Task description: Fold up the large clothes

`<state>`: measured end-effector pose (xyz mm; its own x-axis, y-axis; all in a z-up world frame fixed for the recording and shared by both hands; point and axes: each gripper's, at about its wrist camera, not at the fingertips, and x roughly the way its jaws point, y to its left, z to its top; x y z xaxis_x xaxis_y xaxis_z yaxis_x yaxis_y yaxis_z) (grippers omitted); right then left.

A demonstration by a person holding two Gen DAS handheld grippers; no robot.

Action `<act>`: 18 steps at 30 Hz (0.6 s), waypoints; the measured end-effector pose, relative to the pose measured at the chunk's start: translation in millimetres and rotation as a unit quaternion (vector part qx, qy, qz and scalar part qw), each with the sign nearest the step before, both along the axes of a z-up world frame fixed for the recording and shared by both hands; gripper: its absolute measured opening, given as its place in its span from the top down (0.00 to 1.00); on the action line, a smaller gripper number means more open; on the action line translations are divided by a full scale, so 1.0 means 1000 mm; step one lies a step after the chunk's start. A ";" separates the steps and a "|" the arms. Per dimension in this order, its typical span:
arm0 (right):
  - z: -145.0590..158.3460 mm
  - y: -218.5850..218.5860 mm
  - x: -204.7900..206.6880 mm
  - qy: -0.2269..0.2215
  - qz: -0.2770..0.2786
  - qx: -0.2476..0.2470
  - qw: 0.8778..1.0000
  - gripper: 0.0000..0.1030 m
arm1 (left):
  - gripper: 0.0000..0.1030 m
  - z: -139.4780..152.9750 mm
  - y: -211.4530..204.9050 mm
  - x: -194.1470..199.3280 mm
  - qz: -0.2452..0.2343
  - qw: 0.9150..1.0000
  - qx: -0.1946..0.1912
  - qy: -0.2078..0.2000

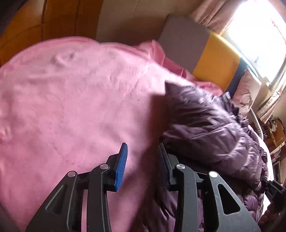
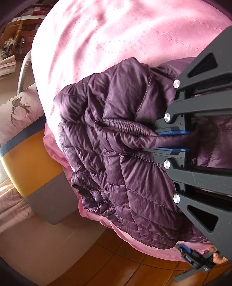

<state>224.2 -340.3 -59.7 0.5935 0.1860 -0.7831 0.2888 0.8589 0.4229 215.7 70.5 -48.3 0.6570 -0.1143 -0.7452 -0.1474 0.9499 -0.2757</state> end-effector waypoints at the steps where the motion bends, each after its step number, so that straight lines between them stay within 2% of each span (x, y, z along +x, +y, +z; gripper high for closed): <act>1: 0.003 0.002 0.000 -0.003 0.004 -0.008 1.000 0.90 | 0.67 0.010 -0.001 -0.006 -0.007 1.000 0.006 -0.023; 3: 0.006 0.006 0.003 -0.008 0.010 -0.021 1.000 0.90 | 0.64 0.026 -0.007 -0.011 -0.031 0.998 0.012 -0.054; 4: 0.008 0.007 0.005 -0.010 0.011 -0.025 1.000 0.90 | 0.59 0.032 -0.016 -0.009 -0.055 0.996 0.015 -0.065; 8: 0.013 0.012 0.009 -0.016 0.022 -0.041 0.999 0.90 | 0.59 0.033 -0.052 0.006 -0.120 0.990 0.028 -0.073; 10: 0.011 0.012 0.012 -0.013 0.022 -0.045 0.999 0.90 | 0.59 0.018 -0.069 0.021 -0.142 0.988 0.040 -0.048; 14: 0.002 0.013 0.025 -0.001 0.027 -0.061 0.998 0.88 | 0.59 -0.023 -0.076 0.040 -0.141 0.989 0.042 0.027; 18: -0.012 0.022 0.044 0.021 0.028 -0.105 0.994 0.86 | 0.59 -0.032 -0.079 0.041 -0.138 0.989 0.048 0.032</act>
